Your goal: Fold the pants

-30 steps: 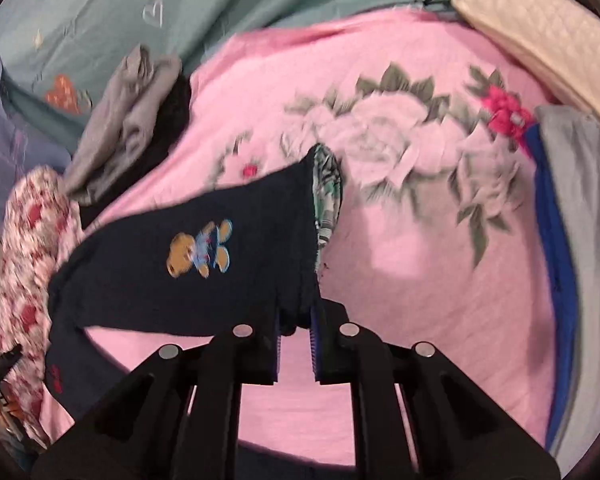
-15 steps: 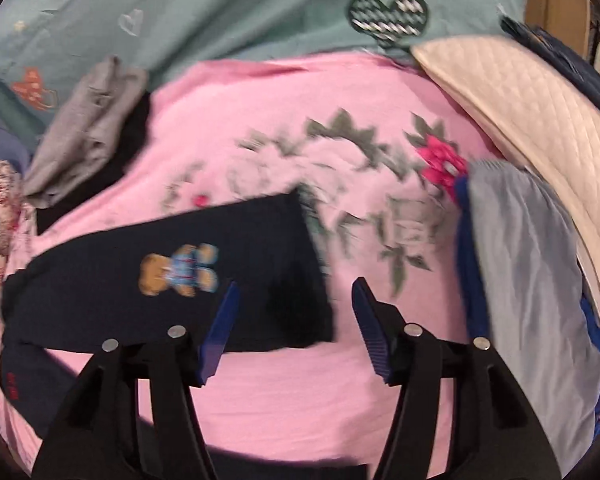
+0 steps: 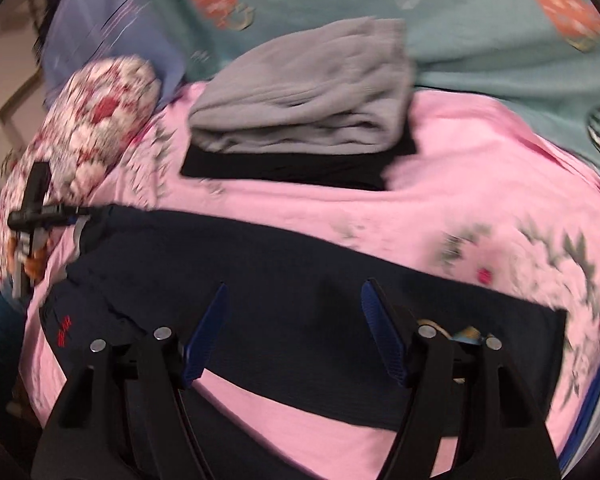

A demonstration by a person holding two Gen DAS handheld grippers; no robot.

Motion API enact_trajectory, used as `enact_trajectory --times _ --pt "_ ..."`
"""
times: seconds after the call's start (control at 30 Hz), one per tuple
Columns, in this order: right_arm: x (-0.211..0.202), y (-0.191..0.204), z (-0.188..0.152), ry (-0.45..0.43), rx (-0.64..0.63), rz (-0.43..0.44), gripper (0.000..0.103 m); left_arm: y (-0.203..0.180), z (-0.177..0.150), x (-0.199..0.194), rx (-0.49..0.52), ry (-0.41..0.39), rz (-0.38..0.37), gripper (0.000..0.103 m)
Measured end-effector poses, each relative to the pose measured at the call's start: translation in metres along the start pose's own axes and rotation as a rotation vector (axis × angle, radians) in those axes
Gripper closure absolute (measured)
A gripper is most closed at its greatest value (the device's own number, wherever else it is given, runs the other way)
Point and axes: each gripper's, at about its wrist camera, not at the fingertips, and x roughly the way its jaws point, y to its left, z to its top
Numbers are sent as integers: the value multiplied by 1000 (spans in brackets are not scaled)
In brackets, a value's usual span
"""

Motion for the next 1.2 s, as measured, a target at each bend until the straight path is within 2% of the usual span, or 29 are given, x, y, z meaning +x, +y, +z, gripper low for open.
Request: enact_trajectory --times 0.03,0.07,0.13,0.23,0.4,0.43,0.47,0.5,0.53,0.6,0.63,0.67,0.7,0.73,0.87,1.07,1.2 --pt "9 9 4 10 -30 14 33 0 0 -1 -4 -5 -15 27" --pt "17 20 9 22 -70 33 33 -1 0 -3 2 -20 -29 37" --pt "36 39 16 46 -158 29 33 -2 -2 -7 18 -30 -29 51" --pt "66 60 29 72 -280 -1 33 -2 -6 -13 61 -47 -21 85" --pt "115 82 51 136 -399 -4 33 6 -6 -14 68 -43 -19 85" --pt "122 82 55 151 -406 6 33 6 -6 -13 70 -42 -15 71" --pt "129 84 59 166 -411 21 33 6 -6 -11 72 -39 -20 46" --pt "139 86 63 196 -421 50 34 6 -7 -9 74 -33 -40 38" --pt "144 87 64 215 -431 61 34 4 -8 -7 80 -30 -50 36" --pt "157 91 65 278 -467 86 43 -4 -9 -3 125 -38 -23 39" --pt "155 93 65 277 -489 98 49 -6 -10 -2 135 -39 -23 52" --pt "155 94 67 291 -496 120 70 -8 -9 -2 148 -38 -24 64" --pt "153 95 70 318 -491 155 96 -9 -9 -4 156 -38 -25 72" --pt "150 97 70 323 -503 156 96 -9 -7 -5 158 -37 -23 85" --pt "127 105 66 301 -591 127 96 -13 -8 -19 200 -72 -9 86" --pt "94 103 73 213 -569 58 96 -27 -11 -38 241 -122 9 88" --pt "98 97 77 192 -501 16 96 -28 -2 -49 216 -169 -4 88"
